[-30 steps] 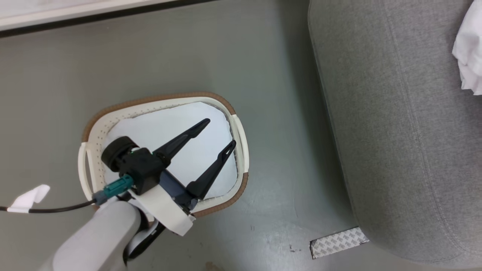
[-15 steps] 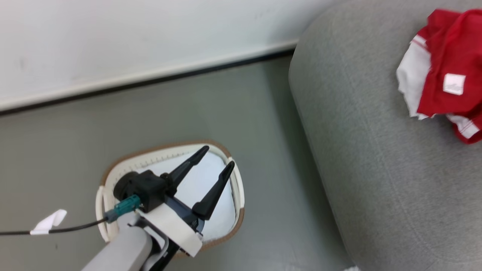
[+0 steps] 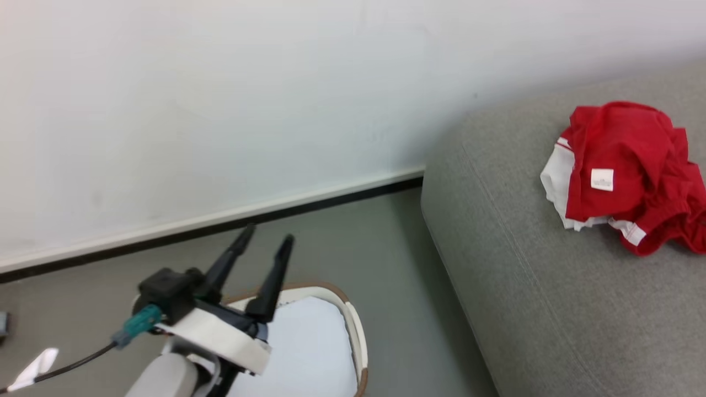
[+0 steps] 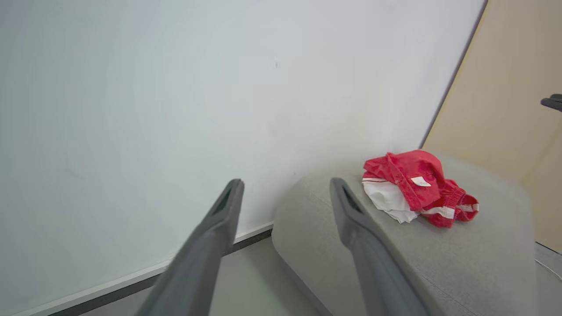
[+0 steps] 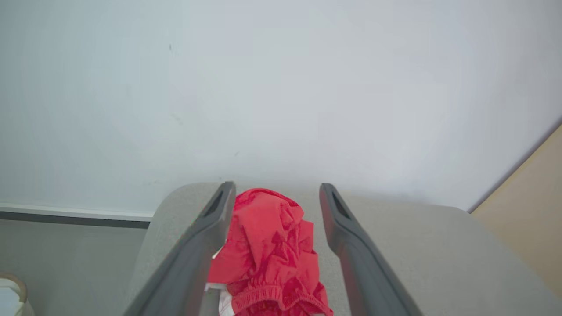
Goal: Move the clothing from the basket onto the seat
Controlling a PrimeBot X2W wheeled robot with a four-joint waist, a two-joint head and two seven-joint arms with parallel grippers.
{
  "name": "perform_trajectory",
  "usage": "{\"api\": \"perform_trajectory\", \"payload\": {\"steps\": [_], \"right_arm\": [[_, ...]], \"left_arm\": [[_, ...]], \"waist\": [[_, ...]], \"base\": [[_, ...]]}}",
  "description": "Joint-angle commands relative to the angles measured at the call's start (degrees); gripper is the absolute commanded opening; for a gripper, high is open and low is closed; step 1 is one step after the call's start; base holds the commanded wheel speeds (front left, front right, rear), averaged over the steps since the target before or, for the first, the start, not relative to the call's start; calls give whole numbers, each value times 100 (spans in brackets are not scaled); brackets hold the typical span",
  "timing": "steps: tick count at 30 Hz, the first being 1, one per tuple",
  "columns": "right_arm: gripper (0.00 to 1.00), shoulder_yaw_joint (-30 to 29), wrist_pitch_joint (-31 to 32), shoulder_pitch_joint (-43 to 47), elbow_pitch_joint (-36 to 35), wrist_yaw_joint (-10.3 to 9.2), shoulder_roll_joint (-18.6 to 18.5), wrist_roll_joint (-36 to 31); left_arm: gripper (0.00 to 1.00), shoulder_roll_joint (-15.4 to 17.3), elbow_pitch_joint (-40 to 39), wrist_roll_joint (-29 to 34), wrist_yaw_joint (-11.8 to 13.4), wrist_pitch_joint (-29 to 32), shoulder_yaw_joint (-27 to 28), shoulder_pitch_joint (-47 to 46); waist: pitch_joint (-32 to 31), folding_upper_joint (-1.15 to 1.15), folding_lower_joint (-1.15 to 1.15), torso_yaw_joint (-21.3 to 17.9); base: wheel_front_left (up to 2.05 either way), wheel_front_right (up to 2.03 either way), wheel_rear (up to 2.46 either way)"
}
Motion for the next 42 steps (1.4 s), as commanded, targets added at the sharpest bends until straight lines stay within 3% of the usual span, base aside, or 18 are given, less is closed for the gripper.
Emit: {"api": "perform_trajectory", "payload": {"steps": [1, 10, 16, 26, 33, 42], "right_arm": [[100, -53, -107, 176, -169, -12, 85, 10], [100, -280, -1047, 743, -969, -13, 851, -201], [100, -429, -1772, 1442, -997, -13, 1745, -407], [100, -30, -2678, 2468, -327, -13, 2840, -812], [100, 63, -2723, 2676, -115, -13, 3204, -1289], [100, 18, -2726, 2623, -57, -13, 3358, -1618]], "left_arm": [[100, -15, 17, 92, 36, -2, 155, 141], [100, -216, -5, 374, 267, -3, 1473, 592], [100, -481, -67, 691, 483, -2, 2307, 979], [100, -982, 174, 1245, 270, -2, 3174, 1507], [100, -1154, 525, 1667, 134, -2, 3287, 1685], [100, -1268, 584, 1874, 15, -2, 3352, 1600]], "waist": [[-207, 0, 2, 158], [-443, 0, 2, 557], [-513, 0, 2, 861], [-599, 0, 2, 1066], [-578, 0, 2, 1027], [-570, 0, 2, 984]], "base": [[0, 0, 0], [0, 0, 0], [0, 0, 0], [0, 0, 0], [0, 0, 0], [0, 0, 0]]}}
